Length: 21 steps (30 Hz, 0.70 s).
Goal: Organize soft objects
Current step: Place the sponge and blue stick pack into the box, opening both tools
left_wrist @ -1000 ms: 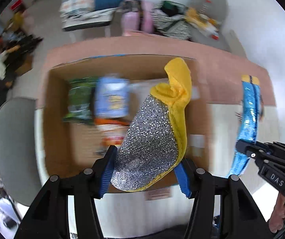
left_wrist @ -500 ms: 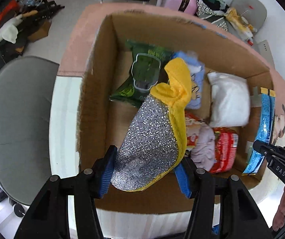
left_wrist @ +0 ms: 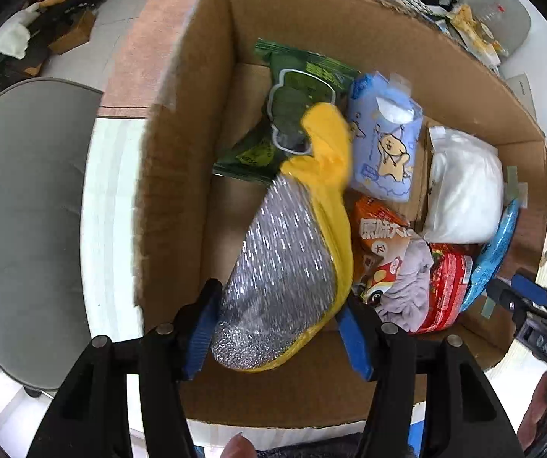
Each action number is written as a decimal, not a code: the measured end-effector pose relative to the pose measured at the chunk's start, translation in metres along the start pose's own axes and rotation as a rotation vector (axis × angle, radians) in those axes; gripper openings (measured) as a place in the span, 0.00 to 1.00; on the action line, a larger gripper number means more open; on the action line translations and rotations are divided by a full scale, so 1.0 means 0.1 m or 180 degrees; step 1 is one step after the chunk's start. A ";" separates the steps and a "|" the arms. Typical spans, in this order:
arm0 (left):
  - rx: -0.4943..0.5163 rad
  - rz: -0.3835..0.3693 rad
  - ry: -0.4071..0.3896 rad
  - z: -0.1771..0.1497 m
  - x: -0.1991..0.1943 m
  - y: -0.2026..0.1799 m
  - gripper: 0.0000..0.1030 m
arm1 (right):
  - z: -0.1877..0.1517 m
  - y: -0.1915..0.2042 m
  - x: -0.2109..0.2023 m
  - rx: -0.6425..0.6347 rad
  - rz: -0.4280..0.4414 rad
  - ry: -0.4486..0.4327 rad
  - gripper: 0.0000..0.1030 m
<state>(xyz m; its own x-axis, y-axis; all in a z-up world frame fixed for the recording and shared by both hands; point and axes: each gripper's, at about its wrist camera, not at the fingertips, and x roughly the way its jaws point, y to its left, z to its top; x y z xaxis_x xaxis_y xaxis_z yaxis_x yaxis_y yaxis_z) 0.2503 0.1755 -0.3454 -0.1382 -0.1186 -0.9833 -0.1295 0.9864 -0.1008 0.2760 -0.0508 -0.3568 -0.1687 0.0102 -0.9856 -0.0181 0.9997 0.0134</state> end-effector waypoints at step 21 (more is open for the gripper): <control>0.0145 0.0248 -0.0488 -0.23 -0.48 -0.21 0.99 | -0.31 0.27 -0.39 -0.0034 0.0091 -0.0309 1.00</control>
<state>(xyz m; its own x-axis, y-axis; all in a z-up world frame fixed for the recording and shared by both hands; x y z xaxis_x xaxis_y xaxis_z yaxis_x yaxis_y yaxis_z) 0.2373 0.1576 -0.2924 0.0057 -0.0265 -0.9996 -0.0791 0.9965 -0.0269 0.2513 -0.0248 -0.3130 -0.0730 0.0412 -0.9965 -0.0251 0.9988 0.0431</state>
